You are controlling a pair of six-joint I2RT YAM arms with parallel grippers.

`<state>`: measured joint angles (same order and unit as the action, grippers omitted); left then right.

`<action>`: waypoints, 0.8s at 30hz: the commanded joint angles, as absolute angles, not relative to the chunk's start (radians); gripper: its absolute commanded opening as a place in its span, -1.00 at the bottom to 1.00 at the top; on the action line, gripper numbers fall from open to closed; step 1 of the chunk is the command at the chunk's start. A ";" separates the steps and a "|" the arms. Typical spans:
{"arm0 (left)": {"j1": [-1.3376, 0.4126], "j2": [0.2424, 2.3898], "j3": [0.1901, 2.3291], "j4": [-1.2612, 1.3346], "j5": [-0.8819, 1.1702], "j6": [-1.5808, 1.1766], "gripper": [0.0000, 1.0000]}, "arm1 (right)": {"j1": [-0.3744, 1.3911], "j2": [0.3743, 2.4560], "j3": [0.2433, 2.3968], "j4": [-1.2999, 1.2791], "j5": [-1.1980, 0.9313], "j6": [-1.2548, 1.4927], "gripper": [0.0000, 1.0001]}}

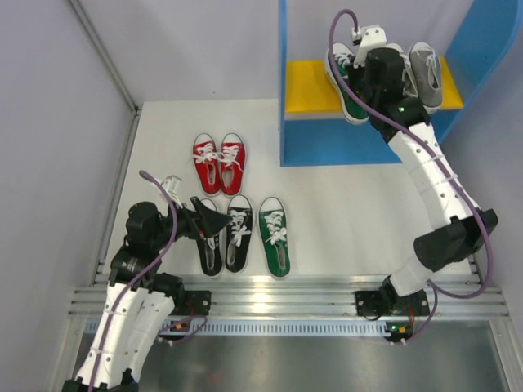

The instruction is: Place and organize the shoes onto the shoe shelf

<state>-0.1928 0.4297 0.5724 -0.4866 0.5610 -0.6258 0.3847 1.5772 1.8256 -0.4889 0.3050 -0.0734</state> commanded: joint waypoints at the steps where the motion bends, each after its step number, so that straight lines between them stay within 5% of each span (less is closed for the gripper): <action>1: -0.196 0.417 0.611 -0.463 0.571 -0.621 0.98 | 0.330 1.578 1.933 -0.440 0.184 -0.041 -1.00; 24: -0.198 0.408 0.607 -0.465 0.583 -0.630 0.98 | 0.276 1.706 1.979 -0.336 0.314 0.034 -1.00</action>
